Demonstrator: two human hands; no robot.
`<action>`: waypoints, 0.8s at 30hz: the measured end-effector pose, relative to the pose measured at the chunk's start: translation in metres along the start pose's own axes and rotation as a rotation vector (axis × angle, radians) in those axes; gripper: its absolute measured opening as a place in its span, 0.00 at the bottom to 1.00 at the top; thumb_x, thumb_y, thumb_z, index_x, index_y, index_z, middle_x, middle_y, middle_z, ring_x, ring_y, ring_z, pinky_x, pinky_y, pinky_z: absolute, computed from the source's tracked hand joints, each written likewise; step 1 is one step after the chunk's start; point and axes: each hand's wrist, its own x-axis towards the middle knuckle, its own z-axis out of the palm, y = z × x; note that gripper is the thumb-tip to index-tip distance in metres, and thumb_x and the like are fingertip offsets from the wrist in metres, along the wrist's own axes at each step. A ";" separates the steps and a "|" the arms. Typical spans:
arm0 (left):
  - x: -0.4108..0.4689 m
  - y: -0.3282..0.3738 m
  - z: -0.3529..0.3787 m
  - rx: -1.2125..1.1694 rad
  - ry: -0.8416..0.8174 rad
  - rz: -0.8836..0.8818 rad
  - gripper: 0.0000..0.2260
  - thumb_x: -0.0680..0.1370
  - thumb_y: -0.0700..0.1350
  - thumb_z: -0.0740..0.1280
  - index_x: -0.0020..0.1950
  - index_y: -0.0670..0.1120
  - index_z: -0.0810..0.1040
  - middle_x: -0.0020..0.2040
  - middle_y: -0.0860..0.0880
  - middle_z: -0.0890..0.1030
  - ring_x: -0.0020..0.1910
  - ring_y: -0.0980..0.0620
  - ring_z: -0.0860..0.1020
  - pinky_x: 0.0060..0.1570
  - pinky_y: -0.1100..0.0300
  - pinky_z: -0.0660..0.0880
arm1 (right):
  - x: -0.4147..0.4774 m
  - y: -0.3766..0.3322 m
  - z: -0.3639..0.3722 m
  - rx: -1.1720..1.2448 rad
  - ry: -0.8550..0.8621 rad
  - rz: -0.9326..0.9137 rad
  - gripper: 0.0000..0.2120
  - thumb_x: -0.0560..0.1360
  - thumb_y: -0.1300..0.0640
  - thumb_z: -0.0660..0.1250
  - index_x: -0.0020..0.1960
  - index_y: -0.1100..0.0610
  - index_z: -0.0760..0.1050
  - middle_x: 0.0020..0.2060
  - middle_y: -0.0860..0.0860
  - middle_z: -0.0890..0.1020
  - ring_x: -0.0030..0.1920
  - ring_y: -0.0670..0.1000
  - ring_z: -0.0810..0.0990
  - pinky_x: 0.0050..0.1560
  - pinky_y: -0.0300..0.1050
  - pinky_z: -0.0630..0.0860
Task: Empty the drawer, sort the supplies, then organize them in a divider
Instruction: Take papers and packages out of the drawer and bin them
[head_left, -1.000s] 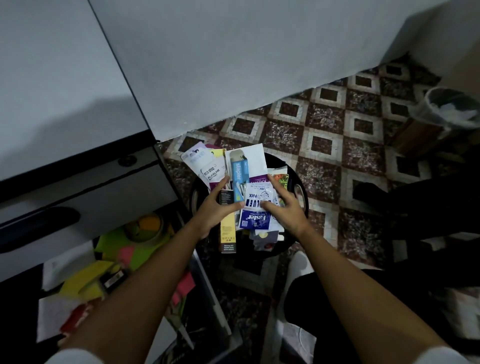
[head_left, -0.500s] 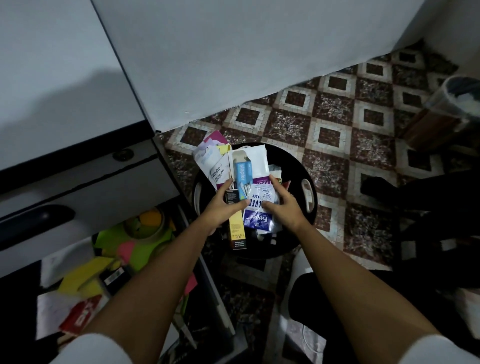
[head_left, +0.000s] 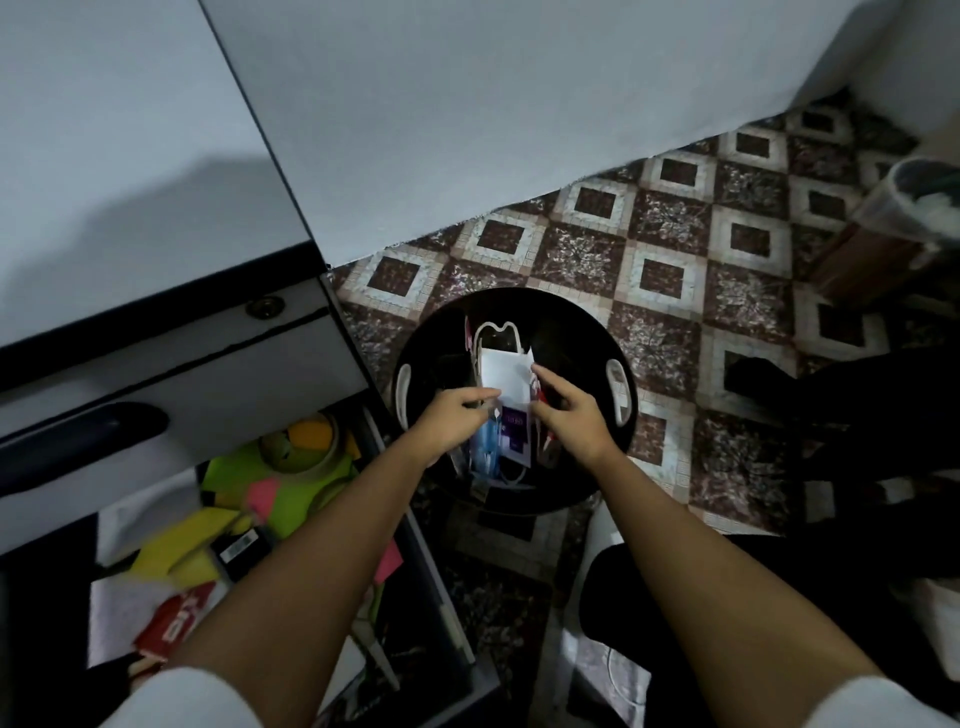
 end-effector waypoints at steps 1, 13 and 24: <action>-0.001 0.002 -0.001 0.023 0.022 0.007 0.15 0.79 0.38 0.61 0.66 0.45 0.75 0.68 0.46 0.72 0.60 0.48 0.75 0.47 0.71 0.70 | -0.002 -0.002 0.000 -0.018 0.007 0.002 0.23 0.75 0.68 0.66 0.68 0.57 0.71 0.67 0.53 0.72 0.68 0.49 0.69 0.54 0.26 0.67; -0.056 0.007 -0.023 0.114 0.238 0.133 0.16 0.79 0.43 0.63 0.68 0.47 0.72 0.66 0.43 0.73 0.65 0.48 0.71 0.52 0.62 0.68 | -0.058 -0.061 0.020 -0.037 -0.043 -0.124 0.21 0.76 0.59 0.67 0.68 0.52 0.70 0.64 0.51 0.73 0.61 0.51 0.75 0.52 0.37 0.76; -0.167 -0.082 -0.070 -0.064 0.496 0.134 0.14 0.78 0.39 0.65 0.62 0.50 0.75 0.51 0.51 0.76 0.46 0.55 0.76 0.45 0.66 0.71 | -0.127 -0.076 0.106 -0.036 -0.195 -0.183 0.18 0.74 0.65 0.68 0.62 0.56 0.74 0.48 0.52 0.77 0.42 0.44 0.76 0.43 0.24 0.71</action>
